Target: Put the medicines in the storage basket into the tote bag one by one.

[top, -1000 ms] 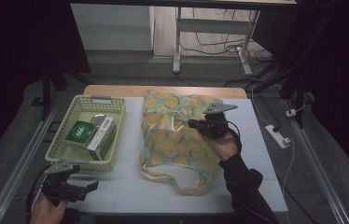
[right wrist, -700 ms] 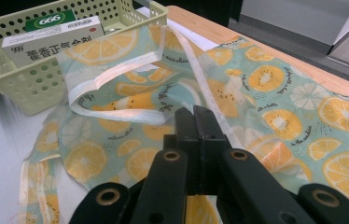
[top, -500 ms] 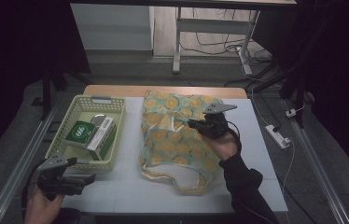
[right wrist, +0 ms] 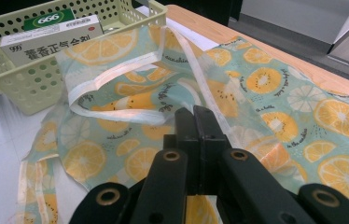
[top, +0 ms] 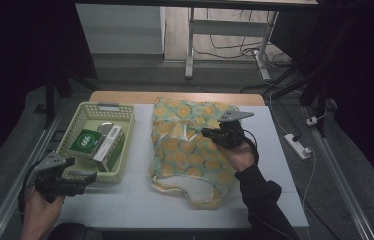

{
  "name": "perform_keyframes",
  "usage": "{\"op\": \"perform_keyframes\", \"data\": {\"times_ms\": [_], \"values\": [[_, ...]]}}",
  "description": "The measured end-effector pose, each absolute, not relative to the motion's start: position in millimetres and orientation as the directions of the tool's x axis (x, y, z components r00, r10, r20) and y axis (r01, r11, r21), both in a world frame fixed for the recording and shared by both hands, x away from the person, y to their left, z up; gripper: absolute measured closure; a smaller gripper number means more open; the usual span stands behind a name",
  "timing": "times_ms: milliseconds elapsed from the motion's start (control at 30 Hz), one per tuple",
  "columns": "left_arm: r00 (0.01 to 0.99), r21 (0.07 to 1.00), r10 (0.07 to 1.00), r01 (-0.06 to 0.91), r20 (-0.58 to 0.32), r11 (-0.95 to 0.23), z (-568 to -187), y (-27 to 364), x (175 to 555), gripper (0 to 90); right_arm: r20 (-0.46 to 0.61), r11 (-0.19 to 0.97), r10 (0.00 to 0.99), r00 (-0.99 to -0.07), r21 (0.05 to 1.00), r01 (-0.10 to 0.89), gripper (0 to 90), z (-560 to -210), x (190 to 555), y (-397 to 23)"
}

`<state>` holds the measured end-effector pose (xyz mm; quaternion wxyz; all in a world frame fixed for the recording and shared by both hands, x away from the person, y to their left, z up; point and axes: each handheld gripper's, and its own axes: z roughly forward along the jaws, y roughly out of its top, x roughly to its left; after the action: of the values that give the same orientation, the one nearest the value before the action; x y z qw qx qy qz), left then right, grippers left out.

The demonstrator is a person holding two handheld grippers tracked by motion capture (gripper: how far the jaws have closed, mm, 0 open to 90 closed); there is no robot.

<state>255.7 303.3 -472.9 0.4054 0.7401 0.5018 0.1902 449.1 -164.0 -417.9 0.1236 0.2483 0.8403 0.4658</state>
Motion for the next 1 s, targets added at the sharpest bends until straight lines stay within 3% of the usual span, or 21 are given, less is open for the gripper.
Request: {"op": "perform_keyframes", "data": {"times_ms": [400,1000], "values": [[0.348,0.755,0.937,0.626,-0.042,-0.199,-469,318,284,0.0,0.035,0.44,0.531,-0.847,0.843,0.31,90.0,-419,450,-164],[0.245,0.657,0.969,0.736,-0.038,-0.16,-475,330,341,0.0,0.039,0.442,0.528,-0.848,0.841,0.314,90.0,-421,451,-163]]}}
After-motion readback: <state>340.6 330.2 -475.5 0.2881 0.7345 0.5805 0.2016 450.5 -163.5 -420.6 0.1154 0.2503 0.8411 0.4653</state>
